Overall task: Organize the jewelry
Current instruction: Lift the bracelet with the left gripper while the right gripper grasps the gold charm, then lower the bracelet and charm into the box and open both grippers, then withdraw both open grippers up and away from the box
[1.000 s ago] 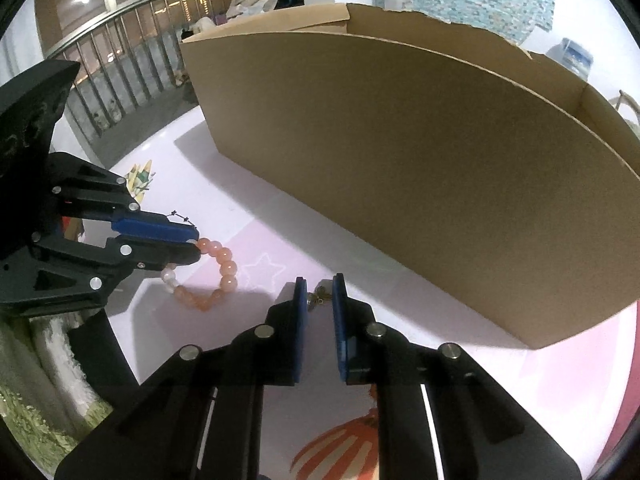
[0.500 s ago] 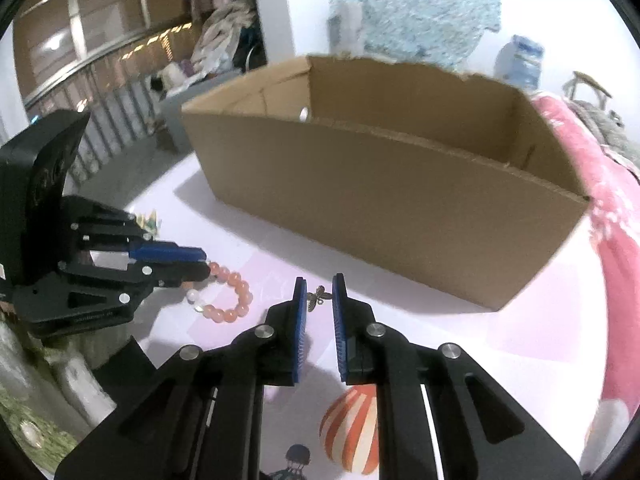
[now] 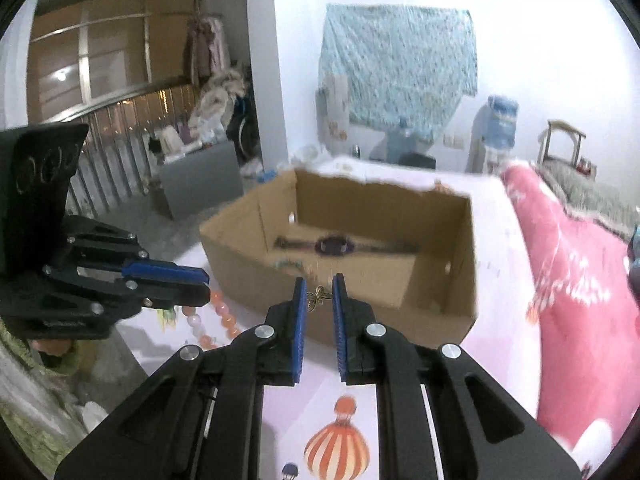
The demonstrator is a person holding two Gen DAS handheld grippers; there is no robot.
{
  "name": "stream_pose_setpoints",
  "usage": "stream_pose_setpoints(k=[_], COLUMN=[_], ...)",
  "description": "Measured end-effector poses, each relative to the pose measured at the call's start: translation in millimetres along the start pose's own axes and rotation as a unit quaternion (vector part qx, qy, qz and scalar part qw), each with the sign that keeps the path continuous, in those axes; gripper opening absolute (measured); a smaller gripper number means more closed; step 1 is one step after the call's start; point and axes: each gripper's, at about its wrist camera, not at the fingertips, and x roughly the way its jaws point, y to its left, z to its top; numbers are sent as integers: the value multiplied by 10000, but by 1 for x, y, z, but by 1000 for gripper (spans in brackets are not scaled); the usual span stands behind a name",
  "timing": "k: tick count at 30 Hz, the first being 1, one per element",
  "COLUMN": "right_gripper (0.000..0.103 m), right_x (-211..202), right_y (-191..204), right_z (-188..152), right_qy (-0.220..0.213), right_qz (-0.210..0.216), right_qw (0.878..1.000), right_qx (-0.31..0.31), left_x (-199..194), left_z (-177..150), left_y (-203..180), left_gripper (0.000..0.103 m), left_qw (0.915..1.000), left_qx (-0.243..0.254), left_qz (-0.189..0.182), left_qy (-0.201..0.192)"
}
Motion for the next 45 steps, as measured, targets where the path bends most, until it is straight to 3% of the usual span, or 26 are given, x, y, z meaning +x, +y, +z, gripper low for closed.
stream_pose_setpoints(k=[7, 12, 17, 21, 27, 30, 36, 41, 45], right_gripper=[13, 13, 13, 13, 13, 13, 13, 14, 22], right_x=[3, 37, 71, 89, 99, 105, 127, 149, 153], right_y=[-26, -58, -84, -94, -96, -98, -100, -102, -108], right_z=[38, 54, 55, 54, 53, 54, 60, 65, 68], right_qy=[-185, 188, 606, 823, 988, 1055, 1312, 1566, 1528], right_qz=[26, 179, 220, 200, 175, 176, 114, -114, -135], right_qw=[9997, 9995, 9965, 9941, 9925, 9919, 9894, 9861, 9861], right_qx=[-147, 165, 534, 675, 699, 689, 614, 550, 643], left_x=[-2, 44, 116, 163, 193, 194, 180, 137, 93], left_z=[55, 75, 64, 50, 38, 38, 42, 51, 54], left_y=[20, 52, 86, 101, 116, 120, 132, 134, 141], left_gripper=[8, 8, 8, 8, 9, 17, 20, 33, 46], left_qw=[9990, 9947, 9771, 9606, 9443, 9406, 9463, 9670, 9757], left_qx=[-255, -836, -1608, -2034, -2402, -2524, -2592, -2271, -2123], left_qz=[-234, -584, -1003, -1049, -1027, -1055, -941, -510, -161], left_qy=[-296, 141, 962, 1576, 2000, 2011, 1685, 1039, 525])
